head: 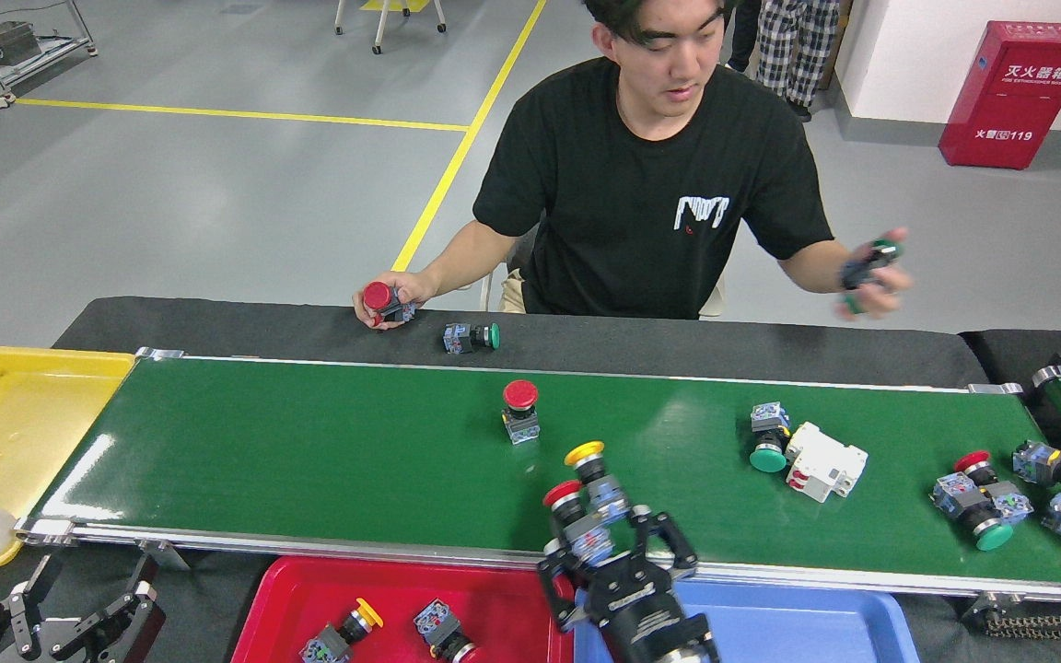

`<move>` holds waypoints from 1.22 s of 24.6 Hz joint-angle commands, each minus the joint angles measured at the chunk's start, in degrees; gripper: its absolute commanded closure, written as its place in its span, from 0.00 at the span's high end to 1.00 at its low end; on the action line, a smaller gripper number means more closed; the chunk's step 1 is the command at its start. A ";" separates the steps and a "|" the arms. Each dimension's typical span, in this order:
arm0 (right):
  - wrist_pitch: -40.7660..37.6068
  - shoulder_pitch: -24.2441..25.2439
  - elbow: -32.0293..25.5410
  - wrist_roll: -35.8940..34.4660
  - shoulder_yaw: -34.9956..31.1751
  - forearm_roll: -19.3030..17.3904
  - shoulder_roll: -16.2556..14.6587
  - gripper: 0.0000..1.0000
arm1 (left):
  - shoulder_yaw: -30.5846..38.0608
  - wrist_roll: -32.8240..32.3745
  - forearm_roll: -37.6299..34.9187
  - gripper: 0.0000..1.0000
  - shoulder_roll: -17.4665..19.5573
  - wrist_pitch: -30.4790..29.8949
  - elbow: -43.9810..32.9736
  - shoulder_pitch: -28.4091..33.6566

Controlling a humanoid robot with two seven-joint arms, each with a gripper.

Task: Pick switch part from conveyor to tray

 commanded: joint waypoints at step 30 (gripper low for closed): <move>8.70 6.64 4.35 -6.98 -32.94 -8.21 -4.67 0.98 | -29.39 -7.02 -4.19 1.00 -3.12 12.80 24.71 -31.25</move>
